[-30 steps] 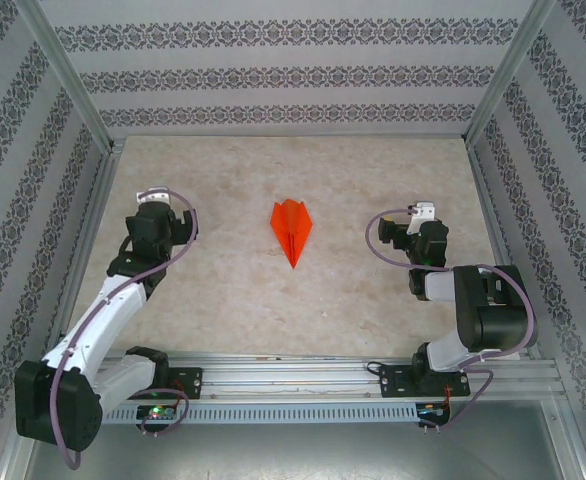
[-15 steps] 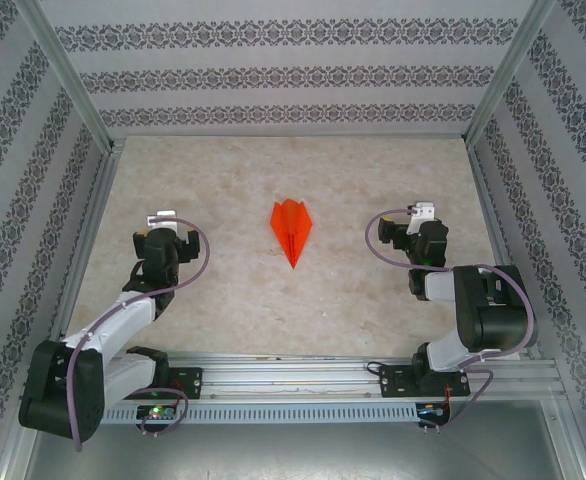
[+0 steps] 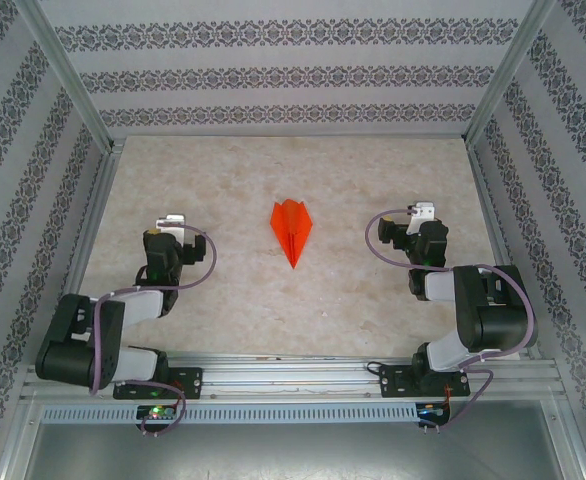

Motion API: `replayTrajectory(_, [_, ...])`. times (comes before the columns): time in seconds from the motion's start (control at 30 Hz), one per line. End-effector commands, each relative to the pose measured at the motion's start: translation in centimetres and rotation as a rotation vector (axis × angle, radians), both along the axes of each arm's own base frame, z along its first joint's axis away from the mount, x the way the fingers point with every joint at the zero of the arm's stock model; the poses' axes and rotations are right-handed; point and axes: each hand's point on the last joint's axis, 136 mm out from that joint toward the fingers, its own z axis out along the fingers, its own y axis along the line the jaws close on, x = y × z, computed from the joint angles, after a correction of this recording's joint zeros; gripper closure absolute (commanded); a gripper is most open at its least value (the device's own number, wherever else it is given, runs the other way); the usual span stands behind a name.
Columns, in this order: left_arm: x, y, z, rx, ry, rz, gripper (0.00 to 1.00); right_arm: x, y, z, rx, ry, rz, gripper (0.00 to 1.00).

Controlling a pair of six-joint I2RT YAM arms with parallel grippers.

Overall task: Fold a paper plane with a square sheet of paper (fold left side to right side)
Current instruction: Reset both arms

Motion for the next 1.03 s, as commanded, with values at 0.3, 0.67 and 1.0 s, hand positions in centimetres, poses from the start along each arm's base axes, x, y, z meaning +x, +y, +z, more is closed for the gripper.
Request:
replayTrajectory(0.3, [2.4,-0.7,0.0,-0.055,-0.132,-0.084,0.0,0.6,0.4,1.4,-0.013,-0.047,0.009,0.02])
replayTrajectory(0.67, [3.9,0.4,-0.7,-0.139,-0.053,-0.085,0.0,0.6,0.5,1.4,-0.016,-0.044,0.013,0.02])
replayTrajectory(1.0, [3.8,0.3,-0.8,-0.137,-0.053,-0.092,0.0,0.6,0.5,1.3,-0.022,-0.043,0.009,0.02])
